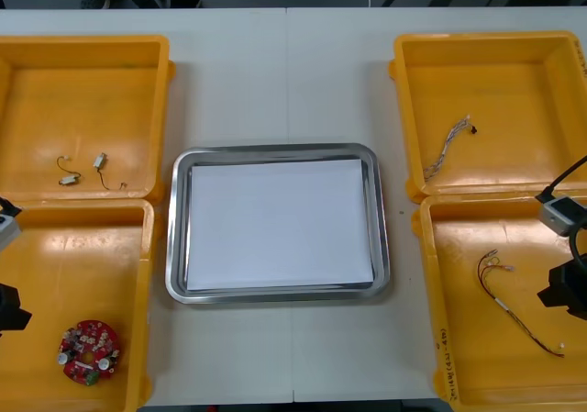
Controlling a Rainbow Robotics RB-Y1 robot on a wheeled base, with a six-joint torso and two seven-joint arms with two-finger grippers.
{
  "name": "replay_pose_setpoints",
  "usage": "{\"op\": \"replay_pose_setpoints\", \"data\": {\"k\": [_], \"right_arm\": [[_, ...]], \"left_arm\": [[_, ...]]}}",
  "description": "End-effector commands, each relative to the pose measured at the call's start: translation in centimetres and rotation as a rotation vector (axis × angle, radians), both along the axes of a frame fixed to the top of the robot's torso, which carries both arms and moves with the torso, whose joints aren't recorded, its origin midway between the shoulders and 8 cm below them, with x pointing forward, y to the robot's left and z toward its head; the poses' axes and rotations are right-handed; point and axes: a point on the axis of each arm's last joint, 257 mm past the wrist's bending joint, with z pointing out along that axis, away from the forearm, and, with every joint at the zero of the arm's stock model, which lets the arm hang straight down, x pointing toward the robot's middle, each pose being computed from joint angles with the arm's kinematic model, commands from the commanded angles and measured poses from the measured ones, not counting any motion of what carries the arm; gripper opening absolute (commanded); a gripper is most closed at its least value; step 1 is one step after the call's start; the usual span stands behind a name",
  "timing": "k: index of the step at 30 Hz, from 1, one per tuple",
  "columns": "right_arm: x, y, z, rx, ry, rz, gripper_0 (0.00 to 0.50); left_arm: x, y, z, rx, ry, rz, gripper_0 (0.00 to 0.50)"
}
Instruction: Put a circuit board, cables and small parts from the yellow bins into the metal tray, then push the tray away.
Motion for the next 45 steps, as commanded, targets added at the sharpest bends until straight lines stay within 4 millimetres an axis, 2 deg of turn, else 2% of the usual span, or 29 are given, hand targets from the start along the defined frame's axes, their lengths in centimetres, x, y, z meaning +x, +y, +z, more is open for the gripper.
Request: {"op": "replay_pose_setpoints", "data": {"k": [1, 6, 12, 21, 31, 39, 45], "right_arm": [[-1.0, 0.1, -0.6, -0.045, 0.022, 0.049, 0.5], [-0.5, 1.1, -1.2, -0.043, 0.006, 0.076, 0.5], [-0.2, 2.2, -2.2, -0.052, -0.003, 0.119, 0.5], [0.2, 2.1, -3.5, -0.078, -0.027, 0.149, 0.5], [1.1, 0.8, -5.0, -0.117, -0.09, 0.216, 0.5], [0.8, 0.1, -6.3, -0.167, -0.091, 0.227, 0.5], [0.3, 0.7, -7.0, -0.152, -0.088, 0.236, 0.5]], "left_arm": [[-1.8, -0.1, -1.1, 0.06, 0.03, -0.232, 0.5], [-2.0, -1.0, -2.1, 0.039, 0.012, -0.287, 0.5], [-1.8, -1.1, -3.4, 0.058, -0.02, -0.336, 0.5], [-1.7, -1.7, -4.7, 0.04, -0.078, -0.358, 0.5], [-1.6, -1.5, -6.2, 0.073, -0.095, -0.336, 0.5], [-1.7, -1.8, -7.0, 0.073, -0.111, -0.329, 0.5], [-1.8, -1.8, -8.1, 0.078, -0.104, -0.331, 0.5]]}}
